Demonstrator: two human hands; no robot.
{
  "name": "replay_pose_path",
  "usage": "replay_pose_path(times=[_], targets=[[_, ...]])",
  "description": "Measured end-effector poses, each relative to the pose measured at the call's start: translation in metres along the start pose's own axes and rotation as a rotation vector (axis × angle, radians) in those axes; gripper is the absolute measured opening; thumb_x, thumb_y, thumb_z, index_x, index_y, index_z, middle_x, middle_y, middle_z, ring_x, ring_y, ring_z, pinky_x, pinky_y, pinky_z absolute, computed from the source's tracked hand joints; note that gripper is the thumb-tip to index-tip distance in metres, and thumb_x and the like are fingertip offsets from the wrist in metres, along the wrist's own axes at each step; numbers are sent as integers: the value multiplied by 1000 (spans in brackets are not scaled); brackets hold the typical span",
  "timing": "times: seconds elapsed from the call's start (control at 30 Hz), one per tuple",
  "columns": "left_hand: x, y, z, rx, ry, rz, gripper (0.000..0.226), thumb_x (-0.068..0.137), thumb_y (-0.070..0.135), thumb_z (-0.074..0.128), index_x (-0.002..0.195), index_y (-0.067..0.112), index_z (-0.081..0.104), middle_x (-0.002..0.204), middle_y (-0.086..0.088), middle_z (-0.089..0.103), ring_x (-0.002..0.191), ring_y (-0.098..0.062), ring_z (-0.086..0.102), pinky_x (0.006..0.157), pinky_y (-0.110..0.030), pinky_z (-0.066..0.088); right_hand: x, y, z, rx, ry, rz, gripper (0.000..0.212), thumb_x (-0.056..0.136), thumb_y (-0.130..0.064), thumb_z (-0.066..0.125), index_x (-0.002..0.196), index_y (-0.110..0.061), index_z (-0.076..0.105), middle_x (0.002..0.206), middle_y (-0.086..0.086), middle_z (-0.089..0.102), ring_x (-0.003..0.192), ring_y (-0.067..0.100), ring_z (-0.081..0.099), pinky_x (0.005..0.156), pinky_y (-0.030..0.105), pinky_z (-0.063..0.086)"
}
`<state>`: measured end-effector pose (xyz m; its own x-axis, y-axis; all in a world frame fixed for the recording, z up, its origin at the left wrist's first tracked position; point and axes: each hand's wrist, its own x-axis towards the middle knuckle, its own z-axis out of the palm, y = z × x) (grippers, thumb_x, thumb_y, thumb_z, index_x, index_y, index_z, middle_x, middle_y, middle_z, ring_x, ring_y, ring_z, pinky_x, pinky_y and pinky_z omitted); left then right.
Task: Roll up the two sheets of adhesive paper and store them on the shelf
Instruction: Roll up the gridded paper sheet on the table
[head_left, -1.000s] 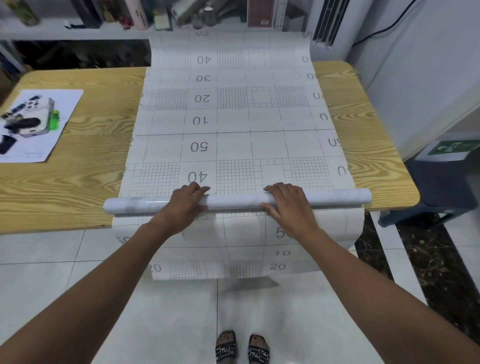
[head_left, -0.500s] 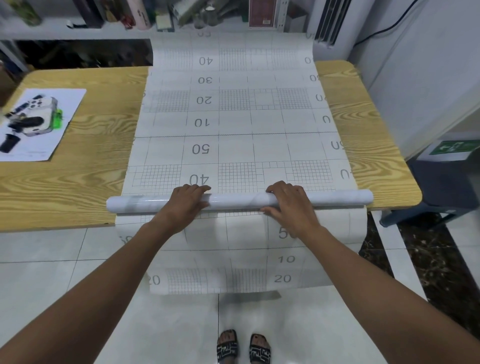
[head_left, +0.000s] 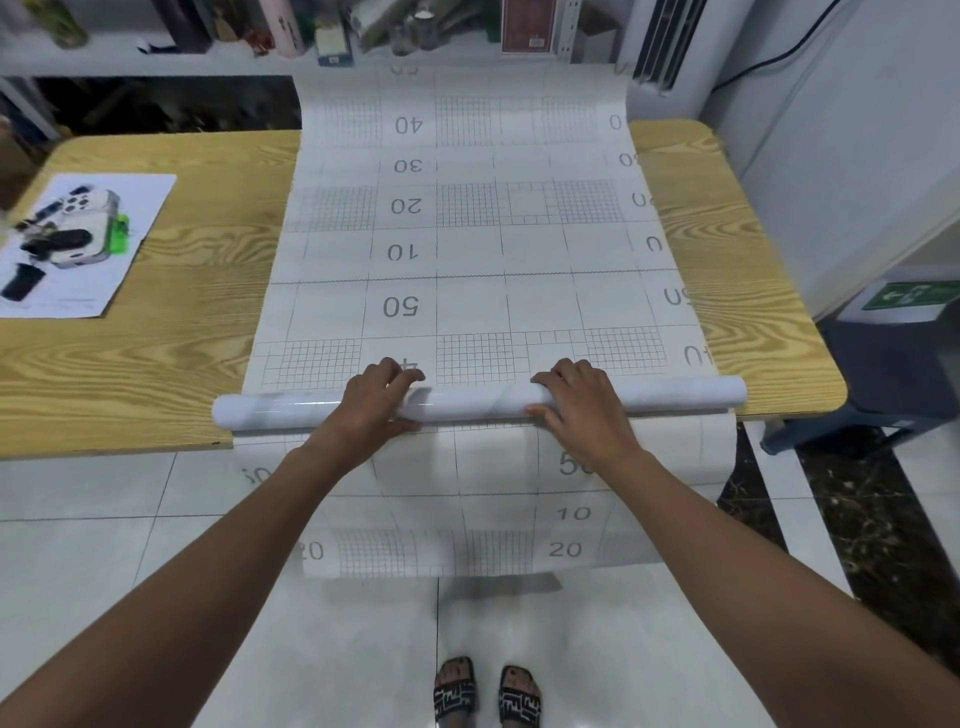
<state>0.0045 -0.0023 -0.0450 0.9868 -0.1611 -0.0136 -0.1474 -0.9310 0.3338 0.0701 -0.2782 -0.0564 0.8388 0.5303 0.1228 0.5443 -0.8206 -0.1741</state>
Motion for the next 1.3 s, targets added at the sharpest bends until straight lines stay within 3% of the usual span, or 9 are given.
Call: replay_pose_path(times=[0.07, 0.2, 0.5, 0.7, 0.9, 1.0, 1.13, 1.3], targets=[[1, -1, 0, 2, 0, 9, 65, 65, 20, 82, 113, 26, 38, 103, -17, 54, 87, -35, 52, 74, -43, 43, 0, -1, -1, 22, -12, 16, 36, 88, -37, 55, 113, -11, 61, 100, 10, 59, 89, 30, 53, 81, 42, 42], [1, 0, -3, 9, -11, -18, 59, 69, 22, 80, 120, 12, 52, 107, -16, 54, 93, -34, 50, 79, -41, 39, 0, -2, -1, 41, -44, 40, 35, 92, -35, 54, 119, -13, 56, 104, 7, 61, 94, 28, 53, 87, 40, 38], [-2, -6, -1, 67, 16, 34, 44, 66, 19, 81, 104, 8, 60, 94, -10, 62, 81, -33, 55, 71, -32, 32, 0, -4, 2, 55, -4, 52, 28, 94, -34, 51, 107, -11, 60, 101, 4, 61, 91, 25, 55, 88, 37, 37], [-2, -7, -2, 67, 11, 31, 43, 74, 21, 75, 112, 9, 59, 100, -11, 62, 88, -32, 54, 75, -32, 29, -4, -7, 0, 52, 33, 44, 50, 89, -49, 31, 110, -13, 60, 104, 2, 60, 90, 23, 55, 84, 38, 41], [-4, -9, -3, 59, 14, 71, 42, 75, 17, 75, 112, 5, 61, 103, -15, 60, 91, -35, 54, 79, -41, 39, -6, -9, 3, 62, 46, 2, 51, 87, -52, 39, 118, -14, 56, 109, 1, 59, 94, 23, 55, 90, 33, 33], [-4, -6, -6, 78, 36, 93, 43, 70, 13, 78, 108, 1, 62, 96, -19, 57, 83, -38, 54, 72, -41, 40, -6, -9, 4, 72, 51, -20, 52, 86, -53, 43, 117, -13, 56, 110, 2, 59, 94, 24, 54, 89, 33, 34], [-5, -4, -7, 121, 56, 117, 38, 73, 21, 62, 104, -1, 62, 87, -17, 57, 74, -36, 53, 68, -38, 38, -5, -9, 5, 103, 90, -20, 52, 80, -46, 66, 117, -11, 55, 110, 4, 59, 93, 26, 54, 89, 36, 38], [-5, -5, -4, 104, 59, 80, 41, 83, 20, 61, 119, 2, 55, 98, -15, 59, 86, -36, 53, 76, -42, 41, -3, -10, 5, 107, 82, -40, 54, 76, -47, 69, 115, -11, 55, 108, 4, 58, 92, 26, 54, 88, 36, 39]])
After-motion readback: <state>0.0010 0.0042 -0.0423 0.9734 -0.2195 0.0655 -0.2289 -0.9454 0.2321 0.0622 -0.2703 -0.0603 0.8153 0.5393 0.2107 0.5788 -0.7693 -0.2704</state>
